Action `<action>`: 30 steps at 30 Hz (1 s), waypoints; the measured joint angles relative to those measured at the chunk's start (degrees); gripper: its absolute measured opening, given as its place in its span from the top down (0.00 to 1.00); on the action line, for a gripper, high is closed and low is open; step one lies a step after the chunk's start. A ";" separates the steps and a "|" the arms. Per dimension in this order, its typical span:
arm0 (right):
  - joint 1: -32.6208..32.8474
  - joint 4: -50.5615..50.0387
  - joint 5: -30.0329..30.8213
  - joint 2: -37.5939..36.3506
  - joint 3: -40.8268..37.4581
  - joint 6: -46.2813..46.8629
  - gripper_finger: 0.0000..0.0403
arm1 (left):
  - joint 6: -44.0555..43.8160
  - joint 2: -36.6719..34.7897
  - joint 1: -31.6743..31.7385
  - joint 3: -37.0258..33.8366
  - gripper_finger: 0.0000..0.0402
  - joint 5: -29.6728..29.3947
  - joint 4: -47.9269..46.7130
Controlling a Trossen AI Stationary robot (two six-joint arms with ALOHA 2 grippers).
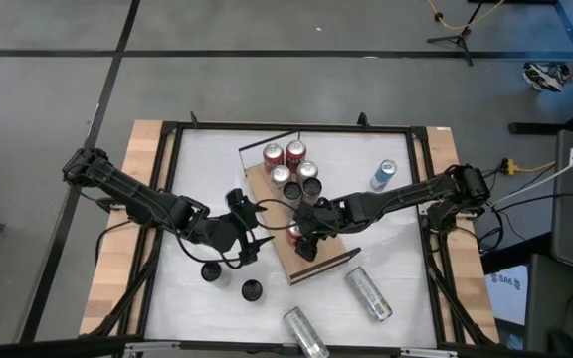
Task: Place canned beverage on shelf
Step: Align the orange soda can with the other orange soda can
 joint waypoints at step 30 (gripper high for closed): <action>0.02 -0.07 0.31 0.00 0.00 1.09 0.07 | 0.01 0.00 0.02 -0.01 0.12 0.02 0.95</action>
